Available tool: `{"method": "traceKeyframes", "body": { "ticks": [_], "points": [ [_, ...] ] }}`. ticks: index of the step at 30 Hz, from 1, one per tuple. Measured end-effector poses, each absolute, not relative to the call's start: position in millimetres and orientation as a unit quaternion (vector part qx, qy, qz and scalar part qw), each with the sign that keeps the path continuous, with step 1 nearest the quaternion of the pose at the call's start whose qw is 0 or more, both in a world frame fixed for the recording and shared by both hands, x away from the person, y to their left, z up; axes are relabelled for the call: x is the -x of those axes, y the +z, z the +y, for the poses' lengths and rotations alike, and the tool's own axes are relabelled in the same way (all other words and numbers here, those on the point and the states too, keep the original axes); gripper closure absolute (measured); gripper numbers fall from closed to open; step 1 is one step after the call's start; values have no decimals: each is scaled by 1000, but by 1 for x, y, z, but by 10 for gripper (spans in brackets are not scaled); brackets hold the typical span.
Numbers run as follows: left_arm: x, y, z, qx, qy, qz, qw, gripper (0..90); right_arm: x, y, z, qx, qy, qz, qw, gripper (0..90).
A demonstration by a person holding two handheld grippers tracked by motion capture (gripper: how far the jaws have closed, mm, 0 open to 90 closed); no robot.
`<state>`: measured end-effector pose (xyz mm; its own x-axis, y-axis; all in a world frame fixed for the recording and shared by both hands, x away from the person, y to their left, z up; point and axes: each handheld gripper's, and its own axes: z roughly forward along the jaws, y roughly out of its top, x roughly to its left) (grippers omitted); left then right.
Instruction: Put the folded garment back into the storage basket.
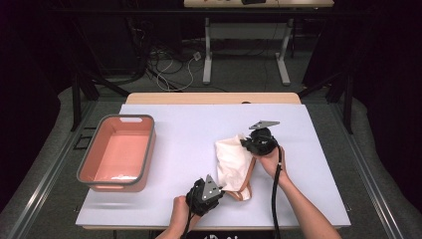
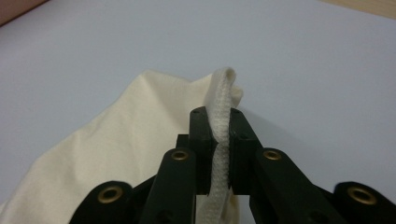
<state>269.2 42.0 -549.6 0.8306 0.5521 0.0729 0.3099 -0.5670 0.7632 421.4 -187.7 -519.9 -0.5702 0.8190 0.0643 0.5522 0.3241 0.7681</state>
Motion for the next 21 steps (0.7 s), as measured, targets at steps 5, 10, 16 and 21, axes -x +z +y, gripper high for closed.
{"method": "traceKeyframes", "body": {
  "ticks": [5, 10, 16, 21],
  "points": [
    [-267, -546, 48, -871, 158, 248, 393, 836, -419, -518, -182, -425, 396, 795, 176, 835],
    [-265, -546, 52, -873, 159, 246, 390, 836, -418, -518, -176, -422, 393, 798, 175, 836],
    [-267, -544, 56, -874, 163, 247, 386, 836, -417, -519, -171, -419, 393, 798, 180, 836],
    [-268, -540, 63, -871, 164, 254, 387, 836, -417, -519, -167, -417, 393, 797, 189, 836]
  ]
}}
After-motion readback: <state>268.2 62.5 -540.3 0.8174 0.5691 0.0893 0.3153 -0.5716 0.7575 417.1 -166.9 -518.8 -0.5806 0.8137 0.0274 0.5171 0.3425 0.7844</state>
